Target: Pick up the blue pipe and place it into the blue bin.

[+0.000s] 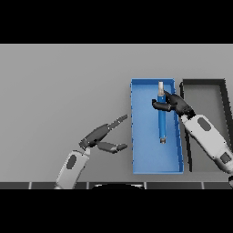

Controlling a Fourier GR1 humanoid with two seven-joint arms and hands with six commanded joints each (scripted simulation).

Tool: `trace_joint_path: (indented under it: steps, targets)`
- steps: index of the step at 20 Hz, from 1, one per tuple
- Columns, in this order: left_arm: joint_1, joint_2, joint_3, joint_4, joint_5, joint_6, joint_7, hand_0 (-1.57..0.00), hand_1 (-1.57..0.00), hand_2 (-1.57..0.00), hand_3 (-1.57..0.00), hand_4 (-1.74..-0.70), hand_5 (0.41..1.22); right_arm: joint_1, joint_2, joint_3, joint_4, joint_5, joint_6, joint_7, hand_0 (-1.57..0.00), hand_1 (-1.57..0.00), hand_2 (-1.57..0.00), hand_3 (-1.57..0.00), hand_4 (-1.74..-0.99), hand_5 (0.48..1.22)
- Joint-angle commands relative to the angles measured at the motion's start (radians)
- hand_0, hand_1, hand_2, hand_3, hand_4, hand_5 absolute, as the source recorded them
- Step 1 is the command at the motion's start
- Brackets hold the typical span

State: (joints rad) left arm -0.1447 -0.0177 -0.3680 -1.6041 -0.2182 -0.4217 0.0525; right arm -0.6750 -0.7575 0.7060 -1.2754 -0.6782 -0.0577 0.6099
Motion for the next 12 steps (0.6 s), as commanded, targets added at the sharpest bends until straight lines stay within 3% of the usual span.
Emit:
trace_joint_path:
  steps: [1,6,12]
  targets:
    - [-0.006,-0.001,0.002,0.003,0.004,-0.004,0.009,0.0,0.0,0.0,0.0,-0.93,0.496,-0.013,-0.014,0.032,0.005,-0.001,0.01,0.0,-0.09,-0.09,-0.08,-0.02,-1.175,0.788]
    - [-0.006,-0.018,-0.008,0.016,-0.005,0.004,0.014,0.0,0.0,0.0,0.0,-0.93,0.497,-0.013,-0.032,0.062,-0.008,0.009,0.032,-0.007,-0.03,-0.03,-0.03,-0.01,-1.099,0.725]
    - [0.001,-0.013,-0.012,-0.004,-0.011,0.008,0.018,0.0,0.0,0.0,0.0,-0.93,0.495,-0.024,-0.028,0.072,0.005,0.023,0.072,-0.04,-0.02,-0.02,-0.02,0.0,-1.084,0.714]
